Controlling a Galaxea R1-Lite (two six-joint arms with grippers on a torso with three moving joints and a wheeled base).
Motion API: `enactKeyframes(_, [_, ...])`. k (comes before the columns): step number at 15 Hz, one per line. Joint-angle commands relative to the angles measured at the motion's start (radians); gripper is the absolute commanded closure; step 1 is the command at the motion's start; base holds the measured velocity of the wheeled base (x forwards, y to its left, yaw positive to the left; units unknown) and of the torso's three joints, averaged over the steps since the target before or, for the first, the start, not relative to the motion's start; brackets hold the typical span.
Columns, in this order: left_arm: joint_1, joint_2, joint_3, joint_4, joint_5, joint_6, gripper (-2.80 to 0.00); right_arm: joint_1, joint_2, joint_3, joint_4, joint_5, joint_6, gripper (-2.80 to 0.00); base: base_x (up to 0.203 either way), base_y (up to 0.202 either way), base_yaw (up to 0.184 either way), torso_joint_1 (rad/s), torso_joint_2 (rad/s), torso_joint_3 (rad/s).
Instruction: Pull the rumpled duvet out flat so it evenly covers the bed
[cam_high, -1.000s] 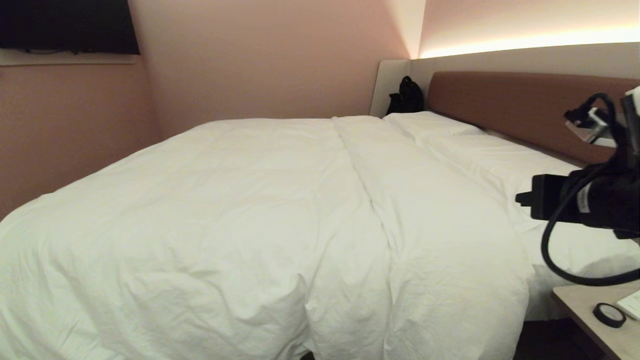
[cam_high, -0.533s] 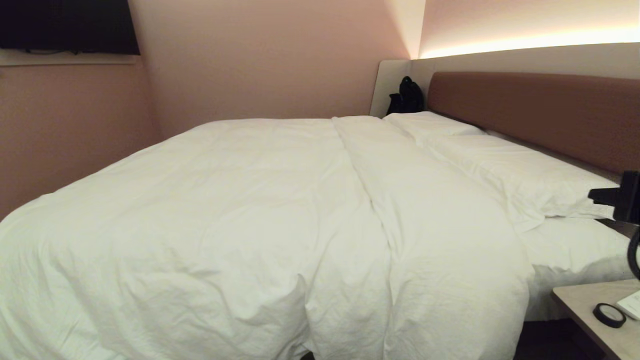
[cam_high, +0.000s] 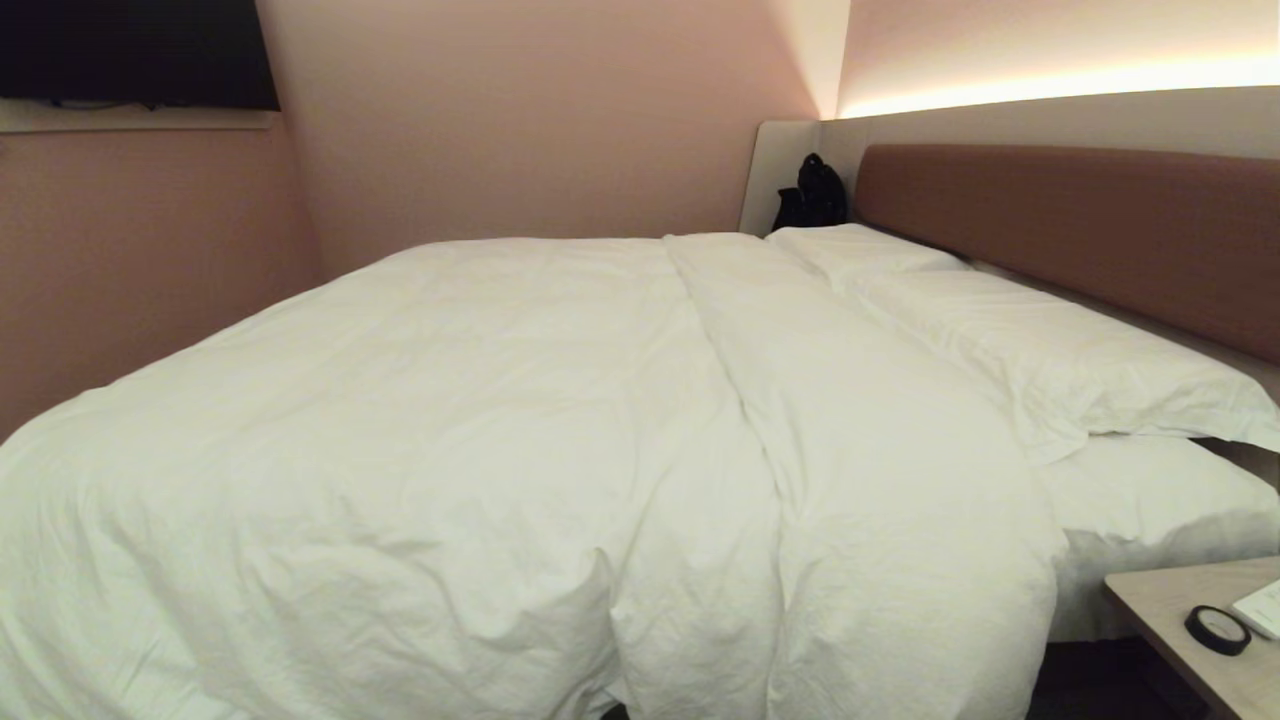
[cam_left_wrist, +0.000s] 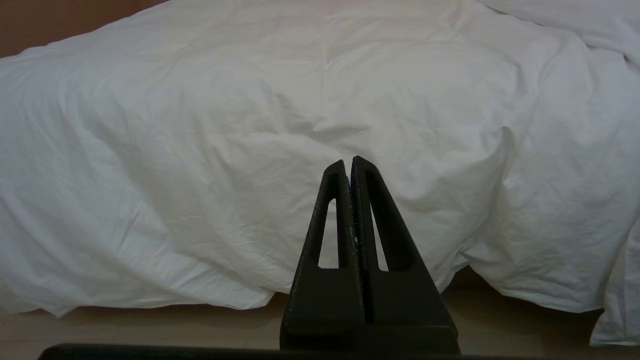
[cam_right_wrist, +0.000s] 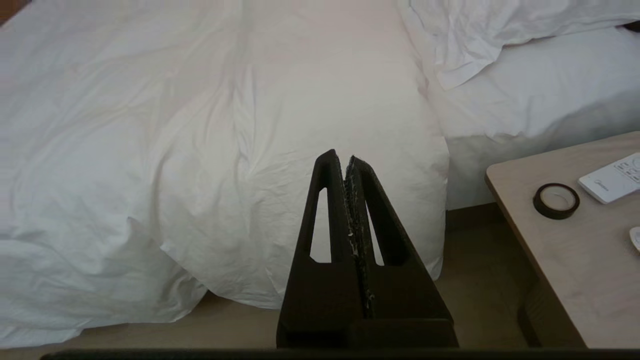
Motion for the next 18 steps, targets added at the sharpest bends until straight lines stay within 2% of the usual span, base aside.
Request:
enactKeyframes(1, [0.000,0.000,0.000,0.000,0.000,0.000,0.00,0.000,-0.110,0.012,0.058,-0.002,0.002,0.00,0.000,0.000,0.000,0.000,0.00,0.000])
enactKeyframes(6, [0.000,0.000,0.000,0.000,0.000,0.000,0.00,-0.007,-0.282,0.014,0.181,-0.009,0.003,0.00,0.000,0.000,0.000,0.000,0.00,0.000])
enactKeyframes(9, [0.000,0.000,0.000,0.000,0.000,0.000,0.00,-0.079,-0.346,0.018,0.258,-0.007,0.000,0.00,0.000,0.000,0.000,0.000,0.00,0.000])
enactKeyframes(13, [0.000,0.000,0.000,0.000,0.000,0.000,0.00,-0.150,-0.413,0.061,0.260,0.001,-0.028,0.00,0.000,0.000,0.000,0.000,0.00,0.000])
enactKeyframes(18, [0.000,0.000,0.000,0.000,0.000,0.000,0.00,-0.161,-0.513,0.118,0.259,0.005,-0.051,0.00,0.000,0.000,0.000,0.000,0.00,0.000])
